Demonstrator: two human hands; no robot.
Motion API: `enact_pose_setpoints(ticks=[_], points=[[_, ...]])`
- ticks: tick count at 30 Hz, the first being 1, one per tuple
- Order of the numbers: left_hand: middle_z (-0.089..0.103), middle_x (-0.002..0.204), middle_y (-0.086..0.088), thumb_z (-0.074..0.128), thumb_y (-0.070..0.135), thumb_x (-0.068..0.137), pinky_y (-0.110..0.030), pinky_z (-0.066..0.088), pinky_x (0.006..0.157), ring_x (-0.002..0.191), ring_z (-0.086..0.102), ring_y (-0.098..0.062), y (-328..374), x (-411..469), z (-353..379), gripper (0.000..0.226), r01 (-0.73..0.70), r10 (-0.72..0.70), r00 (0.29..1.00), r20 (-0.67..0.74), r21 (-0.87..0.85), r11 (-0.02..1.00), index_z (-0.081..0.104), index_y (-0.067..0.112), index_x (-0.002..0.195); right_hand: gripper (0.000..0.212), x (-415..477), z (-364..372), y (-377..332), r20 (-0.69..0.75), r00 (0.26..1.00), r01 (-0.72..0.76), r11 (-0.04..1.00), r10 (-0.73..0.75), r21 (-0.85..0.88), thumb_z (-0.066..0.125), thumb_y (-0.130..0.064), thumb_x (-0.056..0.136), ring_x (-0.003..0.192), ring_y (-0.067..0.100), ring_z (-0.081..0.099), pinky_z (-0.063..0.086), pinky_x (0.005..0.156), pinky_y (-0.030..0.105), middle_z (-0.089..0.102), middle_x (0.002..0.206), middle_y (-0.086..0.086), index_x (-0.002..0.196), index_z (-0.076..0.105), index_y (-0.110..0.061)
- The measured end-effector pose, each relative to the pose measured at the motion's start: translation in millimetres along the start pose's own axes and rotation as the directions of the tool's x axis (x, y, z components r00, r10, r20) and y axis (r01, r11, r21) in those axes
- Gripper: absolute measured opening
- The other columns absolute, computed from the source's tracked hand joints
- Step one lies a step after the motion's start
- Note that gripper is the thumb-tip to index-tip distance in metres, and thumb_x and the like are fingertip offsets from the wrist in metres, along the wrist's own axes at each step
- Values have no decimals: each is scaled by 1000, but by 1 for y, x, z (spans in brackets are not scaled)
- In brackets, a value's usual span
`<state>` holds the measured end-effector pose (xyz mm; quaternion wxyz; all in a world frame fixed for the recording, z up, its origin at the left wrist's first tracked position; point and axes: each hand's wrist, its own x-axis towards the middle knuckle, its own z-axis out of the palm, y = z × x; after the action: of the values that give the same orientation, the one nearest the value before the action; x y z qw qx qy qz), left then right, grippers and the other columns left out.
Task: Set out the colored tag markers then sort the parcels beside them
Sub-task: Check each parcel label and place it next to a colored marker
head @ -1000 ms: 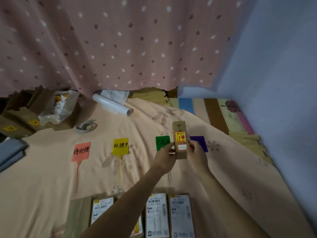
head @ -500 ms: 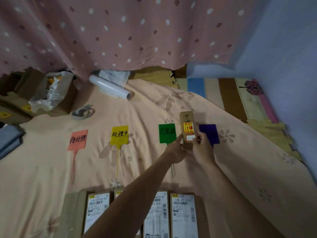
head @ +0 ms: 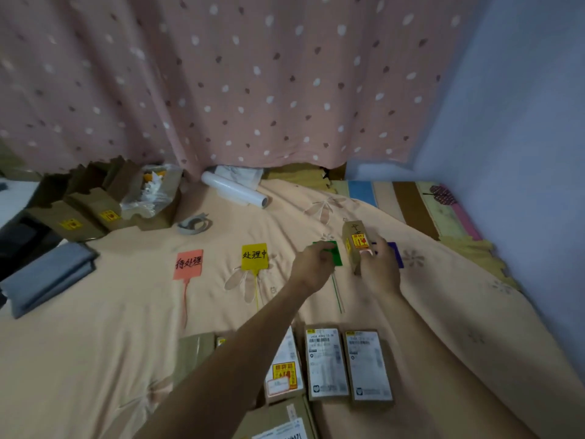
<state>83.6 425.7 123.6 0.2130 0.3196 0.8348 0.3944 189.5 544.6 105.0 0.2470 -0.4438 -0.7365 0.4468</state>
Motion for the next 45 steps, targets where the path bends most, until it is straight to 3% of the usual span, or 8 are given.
enact_pose_setpoints(ticks=[3,7,19,24,32,37,41,45], points=[[75,117,-8,52,10,95,-35,56,89,106,69,-25,-3,-52,-47,38,-71,70,997,-7,-60,996,66,21,129,42,-54,-1,-38,29,997,76,997,-75,-5,50,-25,101,115,20,58,47,80,31,61,135,2,143,52,-31],[73,117,-12,56,8,95,-30,54,78,104,69,-27,-23,-121,-101,37,-107,107,994,-6,-137,985,65,15,130,40,-133,9,-73,100,988,117,993,-116,-11,48,-17,99,129,27,53,47,104,41,60,136,5,137,60,-26],[74,112,-9,48,17,101,-42,57,91,102,72,-28,-124,-277,-136,27,8,-4,1000,22,-186,983,71,14,115,38,-317,45,-4,343,933,-45,979,113,-199,49,-23,101,84,5,59,45,64,22,62,133,-1,139,54,-22],[73,121,0,50,21,100,-25,48,84,101,66,-13,-163,-321,-103,29,51,-53,997,48,42,998,69,19,122,42,-331,41,45,364,906,-114,953,216,-282,55,-15,98,121,23,61,52,101,43,63,137,4,139,55,-17],[56,138,-17,50,34,100,-37,48,99,123,58,-35,-207,-354,-43,53,414,-441,891,106,207,886,43,4,142,55,-340,35,92,409,856,-207,935,316,-288,53,-33,94,130,29,53,44,109,49,56,141,4,148,43,-28],[71,92,-2,60,25,93,-26,57,70,75,65,-12,-218,-360,-21,16,535,-521,834,185,-36,844,72,15,99,38,-349,37,110,414,864,-257,959,285,-122,56,-21,92,119,21,64,51,101,40,71,125,-2,128,63,-27],[68,73,4,63,19,89,-14,45,46,64,59,-12,-215,-364,-21,23,582,-568,813,127,-179,793,70,21,68,29,-351,34,119,413,836,-366,928,360,-69,56,-9,91,113,22,68,53,102,42,76,115,0,115,70,-19],[72,90,-7,59,21,92,-30,50,69,82,66,-24,-208,-371,-28,20,579,-575,814,89,-211,787,76,22,81,23,-355,28,115,366,862,-374,928,351,-9,58,-12,94,107,26,69,52,101,48,75,111,5,112,72,-11]])
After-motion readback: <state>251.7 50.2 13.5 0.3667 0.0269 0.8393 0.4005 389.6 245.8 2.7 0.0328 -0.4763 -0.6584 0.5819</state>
